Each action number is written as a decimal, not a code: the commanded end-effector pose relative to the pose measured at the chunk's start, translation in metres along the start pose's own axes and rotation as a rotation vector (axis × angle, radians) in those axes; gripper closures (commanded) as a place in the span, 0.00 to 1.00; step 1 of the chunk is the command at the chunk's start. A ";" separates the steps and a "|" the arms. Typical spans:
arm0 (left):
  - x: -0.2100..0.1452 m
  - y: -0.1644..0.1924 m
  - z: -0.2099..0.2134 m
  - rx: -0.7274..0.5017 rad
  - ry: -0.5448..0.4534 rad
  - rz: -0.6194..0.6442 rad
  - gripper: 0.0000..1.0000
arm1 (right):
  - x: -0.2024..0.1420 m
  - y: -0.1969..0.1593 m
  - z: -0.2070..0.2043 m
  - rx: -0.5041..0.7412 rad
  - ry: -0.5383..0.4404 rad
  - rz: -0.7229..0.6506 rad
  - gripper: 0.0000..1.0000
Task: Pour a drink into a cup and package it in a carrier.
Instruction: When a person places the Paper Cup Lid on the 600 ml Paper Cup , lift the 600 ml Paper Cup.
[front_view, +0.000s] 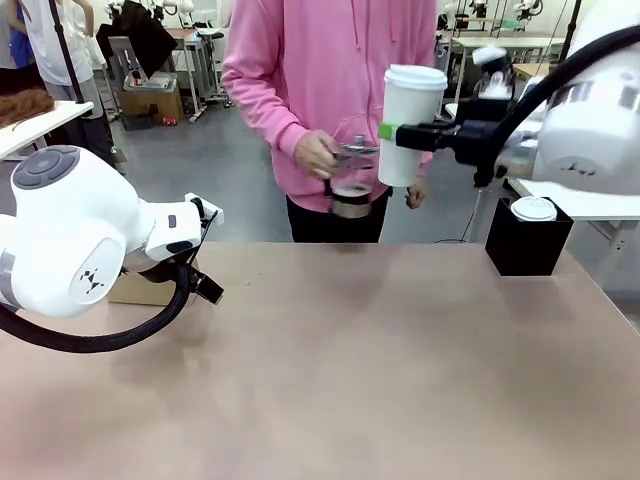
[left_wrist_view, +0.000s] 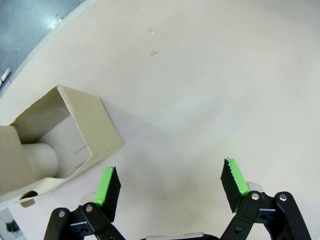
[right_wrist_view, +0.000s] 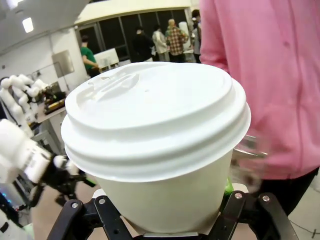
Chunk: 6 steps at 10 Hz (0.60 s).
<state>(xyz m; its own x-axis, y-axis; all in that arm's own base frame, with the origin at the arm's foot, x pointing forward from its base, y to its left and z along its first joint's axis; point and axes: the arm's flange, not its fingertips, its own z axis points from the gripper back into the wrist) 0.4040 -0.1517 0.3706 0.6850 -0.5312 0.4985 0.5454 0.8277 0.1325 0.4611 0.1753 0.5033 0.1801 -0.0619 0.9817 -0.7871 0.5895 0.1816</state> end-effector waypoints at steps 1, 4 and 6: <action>0.000 0.000 0.000 -0.001 0.000 0.001 0.00 | 0.021 0.027 0.023 -0.003 0.060 0.017 0.20; 0.000 0.000 0.000 -0.001 0.000 0.001 0.00 | 0.029 0.042 0.044 0.027 0.057 0.022 0.20; 0.000 0.000 0.000 -0.001 0.000 0.001 0.00 | 0.028 0.046 0.027 0.010 0.045 0.049 0.20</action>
<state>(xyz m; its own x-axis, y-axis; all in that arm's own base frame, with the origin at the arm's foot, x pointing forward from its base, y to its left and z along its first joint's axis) 0.4039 -0.1518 0.3705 0.6850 -0.5313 0.4984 0.5455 0.8276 0.1326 0.4099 0.1735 0.5391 0.1689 0.0150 0.9855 -0.8009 0.5849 0.1284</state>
